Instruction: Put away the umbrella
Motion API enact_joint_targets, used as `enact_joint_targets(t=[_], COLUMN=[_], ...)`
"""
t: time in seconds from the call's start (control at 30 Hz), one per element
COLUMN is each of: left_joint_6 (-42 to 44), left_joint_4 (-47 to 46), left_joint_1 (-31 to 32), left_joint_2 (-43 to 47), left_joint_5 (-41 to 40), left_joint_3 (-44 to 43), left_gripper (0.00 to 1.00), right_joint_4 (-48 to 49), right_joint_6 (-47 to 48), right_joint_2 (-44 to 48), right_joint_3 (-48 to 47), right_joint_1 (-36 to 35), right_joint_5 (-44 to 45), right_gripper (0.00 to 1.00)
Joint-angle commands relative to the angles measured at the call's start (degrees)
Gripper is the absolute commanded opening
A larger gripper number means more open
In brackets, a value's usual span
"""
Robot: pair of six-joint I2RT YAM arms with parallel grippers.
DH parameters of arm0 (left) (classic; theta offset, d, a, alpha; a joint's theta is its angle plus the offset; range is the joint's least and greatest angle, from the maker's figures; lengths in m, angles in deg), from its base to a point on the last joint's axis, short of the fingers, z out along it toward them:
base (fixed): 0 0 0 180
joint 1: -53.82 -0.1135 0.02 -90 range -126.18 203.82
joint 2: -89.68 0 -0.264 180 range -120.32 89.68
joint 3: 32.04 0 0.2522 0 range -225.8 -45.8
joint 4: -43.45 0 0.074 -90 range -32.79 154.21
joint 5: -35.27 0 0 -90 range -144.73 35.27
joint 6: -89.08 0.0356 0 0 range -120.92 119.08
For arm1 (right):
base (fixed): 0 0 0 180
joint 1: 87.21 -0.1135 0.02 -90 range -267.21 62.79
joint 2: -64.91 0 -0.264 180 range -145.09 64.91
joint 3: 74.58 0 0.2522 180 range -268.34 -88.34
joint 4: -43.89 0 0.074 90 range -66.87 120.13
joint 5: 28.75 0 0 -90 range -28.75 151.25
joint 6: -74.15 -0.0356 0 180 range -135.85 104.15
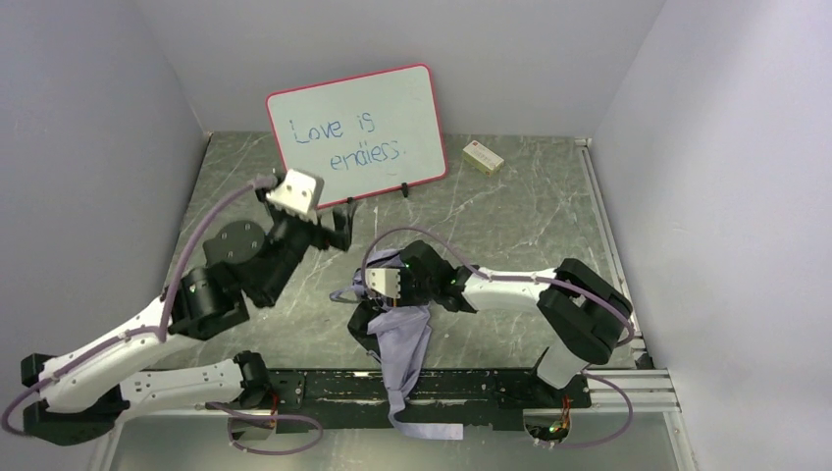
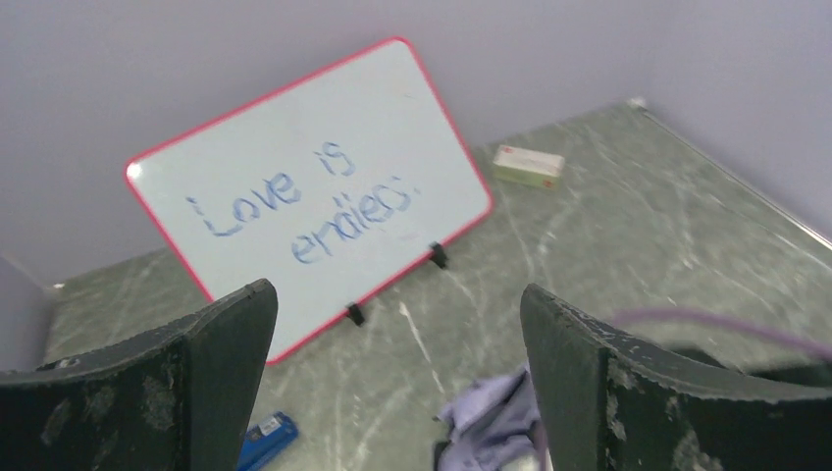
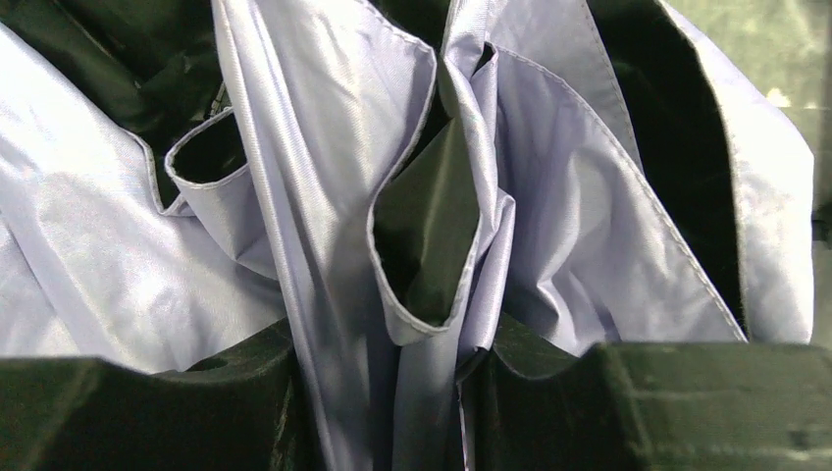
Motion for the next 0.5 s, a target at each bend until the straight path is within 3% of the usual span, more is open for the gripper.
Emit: enact_joint_targets(t=[0.0, 0.3, 0.47], left_joint_6=[-2.67, -10.38, -6.38], left_joint_4=[2.13, 4.59, 5.93], left_joint_1=[-13.14, -39.03, -43.21], left_joint_2=[-6.58, -23.50, -30.74], left_joint_5=[15.00, 47.23, 64.52], left_joint_3=[-6.27, -12.28, -12.14], left_gripper=[0.97, 0.97, 0.96], right_joint_4=[8.88, 16.89, 22.54], right_joint_6=[4.34, 8.57, 12.24], right_joint_2=[-0.65, -0.49, -3.23], right_joint_3=[5.54, 10.12, 12.00], right_joint_1=[-1.40, -4.60, -6.54], right_joint_5=[13.37, 20.63, 27.02], right_gripper=[0.13, 0.13, 0.13])
